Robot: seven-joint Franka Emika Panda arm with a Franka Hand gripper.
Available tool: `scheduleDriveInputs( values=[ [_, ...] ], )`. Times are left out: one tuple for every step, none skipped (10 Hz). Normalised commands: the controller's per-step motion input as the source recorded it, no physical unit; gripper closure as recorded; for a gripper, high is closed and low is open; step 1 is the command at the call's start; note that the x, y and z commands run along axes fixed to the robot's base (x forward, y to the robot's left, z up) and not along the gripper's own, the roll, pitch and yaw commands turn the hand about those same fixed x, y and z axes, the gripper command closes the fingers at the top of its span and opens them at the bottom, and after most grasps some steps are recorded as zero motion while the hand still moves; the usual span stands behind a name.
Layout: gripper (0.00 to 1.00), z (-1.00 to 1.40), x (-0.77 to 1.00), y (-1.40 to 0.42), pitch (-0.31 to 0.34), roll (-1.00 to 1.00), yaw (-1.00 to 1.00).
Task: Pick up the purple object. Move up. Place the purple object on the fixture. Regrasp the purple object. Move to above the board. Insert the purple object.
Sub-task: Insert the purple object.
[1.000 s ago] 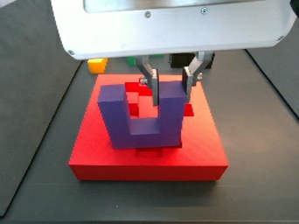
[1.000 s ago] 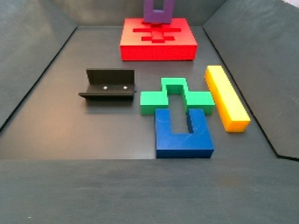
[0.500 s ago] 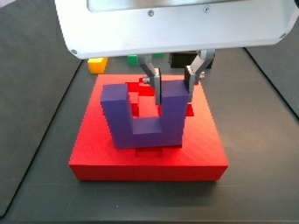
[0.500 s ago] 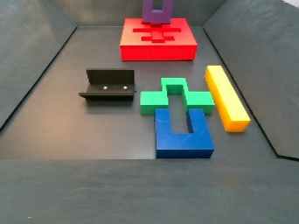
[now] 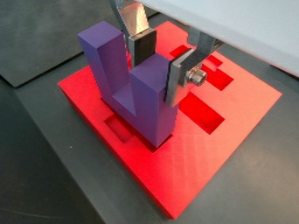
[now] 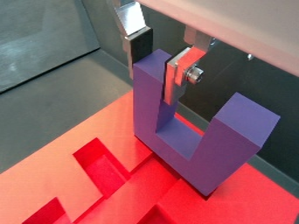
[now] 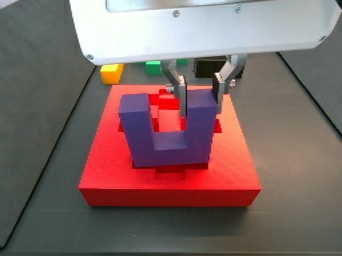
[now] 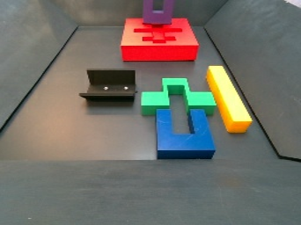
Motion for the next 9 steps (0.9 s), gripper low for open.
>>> scheduleDriveInputs(
  values=[
    [1.00, 0.00, 0.00, 0.00, 0.000, -0.11, 0.00],
    [1.00, -0.08, 0.00, 0.00, -0.016, -0.16, 0.00],
    [1.00, -0.05, 0.00, -0.01, -0.010, -0.16, 0.00],
    [1.00, 0.00, 0.00, -0.03, -0.003, -0.08, 0.00],
    [1.00, -0.04, 0.00, 0.00, -0.001, -0.04, -0.01],
    [1.00, -0.07, 0.06, 0.00, 0.000, -0.02, -0.08],
    [1.00, -0.14, 0.06, 0.00, 0.000, -0.02, -0.13],
    [1.00, -0.14, 0.09, 0.00, 0.000, -0.04, -0.21],
    [1.00, -0.09, 0.11, 0.00, 0.000, -0.05, -0.24]
  ],
)
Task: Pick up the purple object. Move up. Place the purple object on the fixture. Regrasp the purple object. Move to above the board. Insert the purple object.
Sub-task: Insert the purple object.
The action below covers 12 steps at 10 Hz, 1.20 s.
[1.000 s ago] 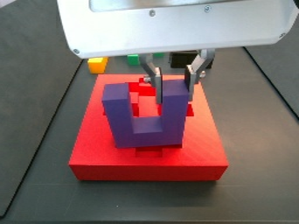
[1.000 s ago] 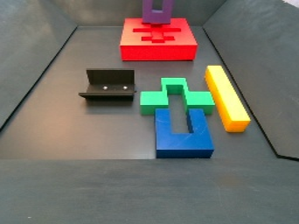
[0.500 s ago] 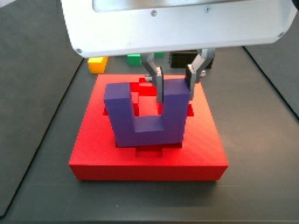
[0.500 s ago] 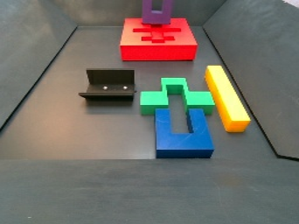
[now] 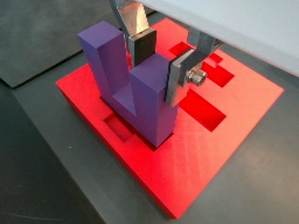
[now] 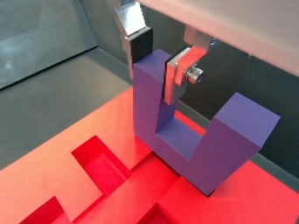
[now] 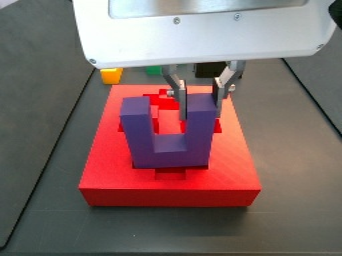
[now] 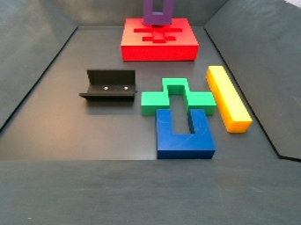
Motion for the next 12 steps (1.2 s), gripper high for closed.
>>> scheduleDriveInputs(
  values=[
    [1.00, -0.05, 0.09, 0.00, 0.000, -0.05, -0.20],
    [1.00, -0.04, 0.11, 0.00, 0.000, -0.08, -0.11],
    [1.00, -0.04, 0.01, 0.00, 0.000, -0.11, -0.02],
    [1.00, -0.06, 0.01, -0.02, 0.000, -0.12, 0.00],
    [1.00, -0.10, 0.01, 0.00, 0.000, -0.09, 0.00],
    [1.00, -0.13, 0.01, 0.00, 0.000, -0.09, 0.00],
    [1.00, -0.25, 0.01, 0.00, 0.000, -0.06, 0.00],
    [1.00, -0.42, 0.01, 0.00, -0.021, -0.05, 0.00],
    [1.00, -0.51, 0.05, 0.00, -0.031, -0.04, 0.00],
    [1.00, -0.57, 0.08, 0.00, -0.047, -0.04, 0.00],
    [1.00, -0.56, 0.03, -0.01, -0.049, 0.00, 0.00],
    [1.00, -0.42, 0.00, -0.14, -0.033, 0.01, 0.00]
  ],
)
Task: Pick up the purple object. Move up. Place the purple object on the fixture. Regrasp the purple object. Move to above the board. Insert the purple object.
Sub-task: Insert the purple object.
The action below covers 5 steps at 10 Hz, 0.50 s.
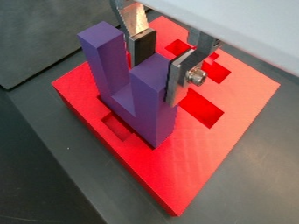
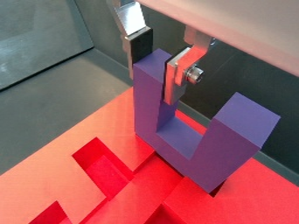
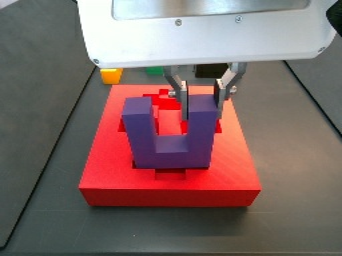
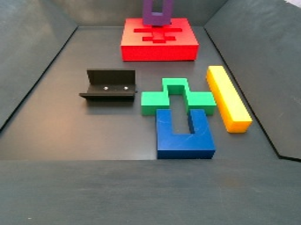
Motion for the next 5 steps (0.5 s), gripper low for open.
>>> scheduleDriveInputs(
  values=[
    [1.00, -0.18, 0.00, -0.13, -0.010, 0.00, 0.00],
    [1.00, -0.12, 0.00, -0.07, 0.000, -0.03, 0.00],
    [1.00, -0.15, 0.00, -0.01, 0.000, -0.03, 0.00],
    [1.00, -0.23, 0.01, 0.00, -0.013, -0.02, 0.00],
    [1.00, -0.33, 0.07, 0.03, -0.027, -0.02, 0.00]
  ],
)
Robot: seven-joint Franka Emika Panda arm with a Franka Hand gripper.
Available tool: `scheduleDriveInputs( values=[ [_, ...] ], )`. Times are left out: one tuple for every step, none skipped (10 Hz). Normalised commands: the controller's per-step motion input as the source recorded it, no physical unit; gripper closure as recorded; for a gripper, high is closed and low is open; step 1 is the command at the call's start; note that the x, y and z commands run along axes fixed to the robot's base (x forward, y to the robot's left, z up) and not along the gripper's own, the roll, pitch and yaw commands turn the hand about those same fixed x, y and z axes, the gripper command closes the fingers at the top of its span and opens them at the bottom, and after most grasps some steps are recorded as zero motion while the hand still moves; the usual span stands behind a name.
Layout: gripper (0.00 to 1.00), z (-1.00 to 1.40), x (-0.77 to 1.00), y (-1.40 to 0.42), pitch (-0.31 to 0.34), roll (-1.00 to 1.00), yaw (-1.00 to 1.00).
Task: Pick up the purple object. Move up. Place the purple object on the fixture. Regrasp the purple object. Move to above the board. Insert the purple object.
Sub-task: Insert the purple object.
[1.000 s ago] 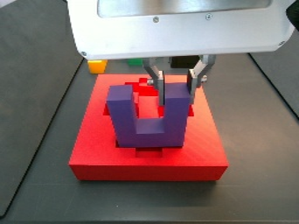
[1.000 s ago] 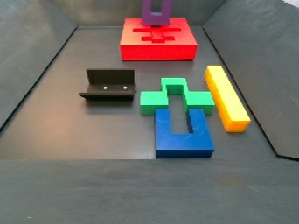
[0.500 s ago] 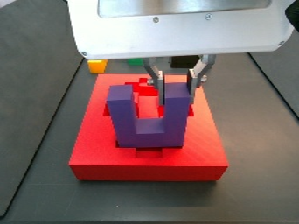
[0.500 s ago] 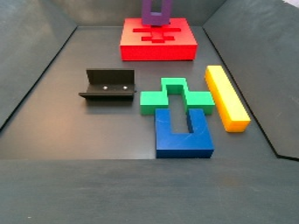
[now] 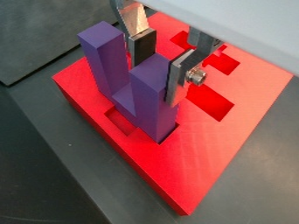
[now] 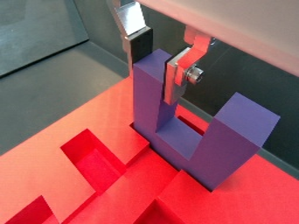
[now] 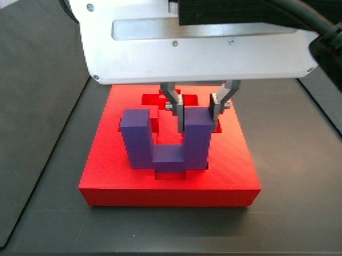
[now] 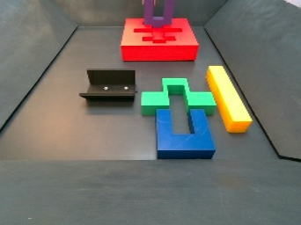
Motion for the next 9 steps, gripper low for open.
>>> scheduleDriveInputs(
  values=[
    [1.00, -0.51, 0.14, 0.00, -0.064, 0.00, 0.00],
    [1.00, -0.57, 0.13, 0.00, -0.087, 0.00, 0.00],
    [1.00, -0.54, 0.09, 0.00, -0.076, 0.00, 0.00],
    [1.00, -0.57, 0.12, -0.01, -0.089, 0.00, 0.00],
    [1.00, -0.56, 0.11, -0.03, -0.084, 0.00, 0.00],
    [1.00, -0.55, 0.14, -0.13, -0.051, 0.00, 0.00],
    [1.00, -0.59, 0.23, -0.23, 0.000, 0.00, 0.00],
    [1.00, -0.39, 0.25, -0.14, 0.017, 0.03, 0.00],
    [1.00, 0.00, 0.00, 0.00, 0.000, 0.00, 0.00]
  ],
)
